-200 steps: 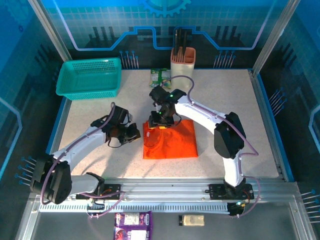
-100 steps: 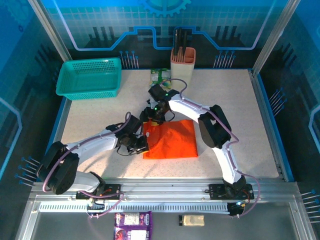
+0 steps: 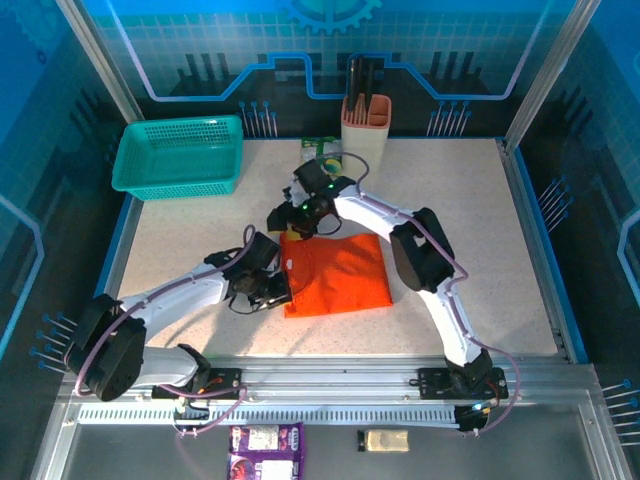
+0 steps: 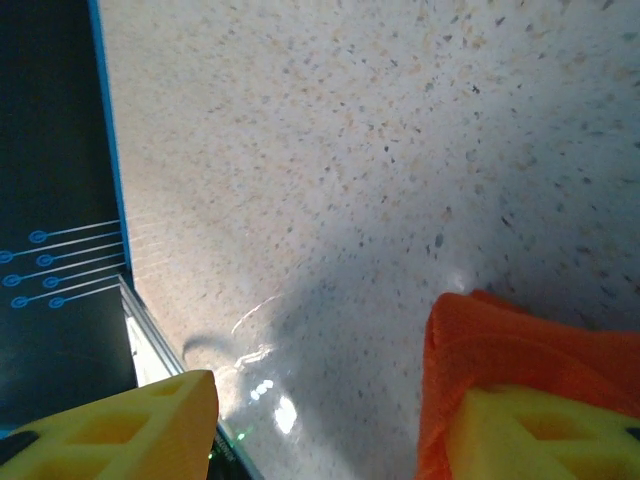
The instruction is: Fold the inside-out t-shirt
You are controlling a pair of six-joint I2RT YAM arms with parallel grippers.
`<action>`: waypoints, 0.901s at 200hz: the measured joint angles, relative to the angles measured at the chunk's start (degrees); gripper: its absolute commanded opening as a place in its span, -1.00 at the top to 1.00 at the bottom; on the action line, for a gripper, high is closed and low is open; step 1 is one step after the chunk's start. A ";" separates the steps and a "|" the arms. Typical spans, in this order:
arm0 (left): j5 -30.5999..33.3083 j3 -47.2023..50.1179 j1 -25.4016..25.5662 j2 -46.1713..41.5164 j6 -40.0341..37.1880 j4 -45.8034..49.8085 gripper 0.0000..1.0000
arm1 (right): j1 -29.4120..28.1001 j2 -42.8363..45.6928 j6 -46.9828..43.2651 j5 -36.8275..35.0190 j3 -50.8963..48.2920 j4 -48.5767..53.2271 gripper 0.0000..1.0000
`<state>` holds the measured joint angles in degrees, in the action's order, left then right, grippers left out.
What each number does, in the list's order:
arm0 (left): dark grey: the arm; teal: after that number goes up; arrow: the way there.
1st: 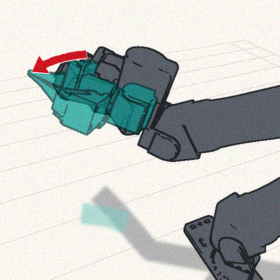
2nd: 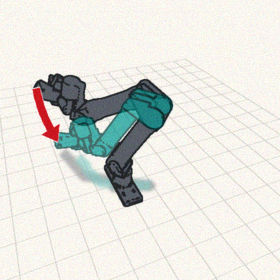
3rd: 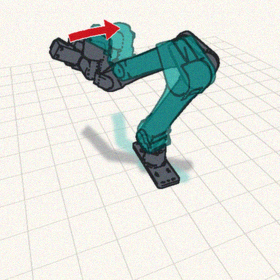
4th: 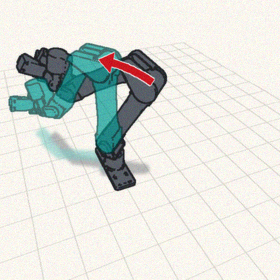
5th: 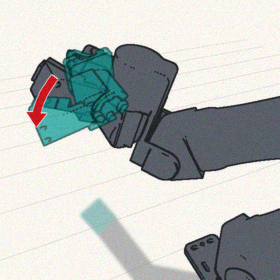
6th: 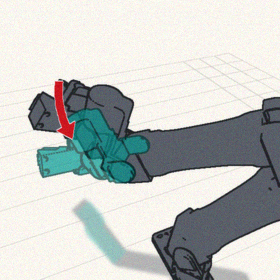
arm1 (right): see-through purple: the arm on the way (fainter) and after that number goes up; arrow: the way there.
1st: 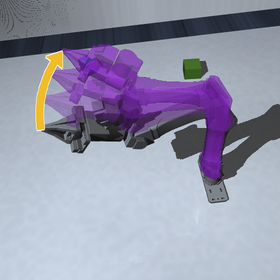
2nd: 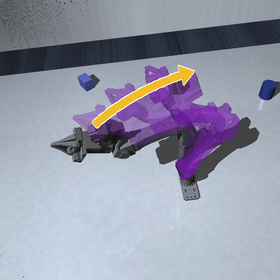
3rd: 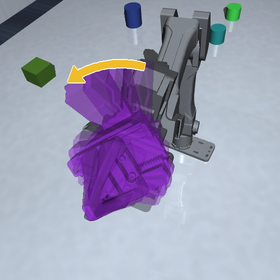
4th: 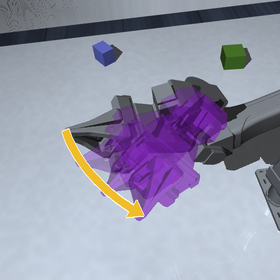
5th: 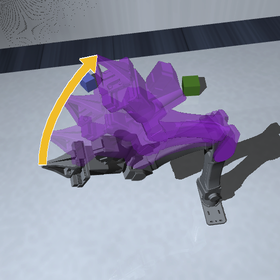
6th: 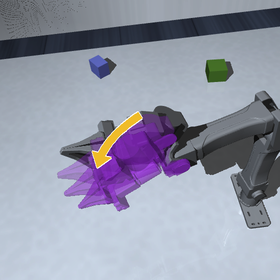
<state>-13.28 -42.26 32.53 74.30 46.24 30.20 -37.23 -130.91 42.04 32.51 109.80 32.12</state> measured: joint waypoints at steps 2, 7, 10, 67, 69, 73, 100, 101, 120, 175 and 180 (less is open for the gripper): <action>0.00 -0.37 0.00 -0.07 0.00 0.11 0.96 | 0.24 0.61 -0.15 0.02 -0.33 0.13 -0.22; 0.00 -1.09 0.00 -0.15 0.00 0.17 0.96 | 0.76 1.90 -0.74 -0.09 -1.11 0.44 -0.22; 0.00 -1.57 0.04 -0.15 0.00 0.17 0.96 | 1.18 2.84 -1.07 -0.22 -1.70 0.70 -0.22; -0.02 -6.03 2.89 4.81 0.02 -0.87 0.97 | 10.05 12.61 -6.38 -0.85 -11.82 2.51 -0.22; -0.02 -6.01 2.91 5.18 0.02 -0.87 0.97 | 10.25 12.61 -6.47 -0.92 -12.11 2.60 -0.22; 0.00 -5.97 2.91 5.73 0.02 -0.90 0.97 | 10.62 12.59 -6.91 -1.03 -12.61 2.84 -0.22; 0.07 -3.85 2.89 8.31 0.04 -2.60 0.98 | 12.15 11.87 -8.74 -0.92 -15.32 4.28 -0.21; 0.07 -3.76 2.89 8.33 0.04 -2.67 0.98 | 12.17 11.82 -8.76 -0.92 -15.32 4.31 -0.21; 0.07 -0.68 2.91 9.92 0.39 -4.15 0.99 | 12.96 9.60 -9.79 -0.94 -15.32 4.28 -0.21; -0.20 2.95 2.67 10.60 0.42 -6.99 0.99 | 15.76 3.08 -10.91 -3.45 -15.19 4.72 -0.18; -0.20 2.95 2.60 10.38 0.42 -6.91 0.99 | 15.85 3.10 -11.06 -3.54 -15.10 4.83 -0.18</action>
<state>-13.47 -39.31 35.14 84.68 46.65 23.29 -21.39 -127.81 30.98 28.97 94.70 36.95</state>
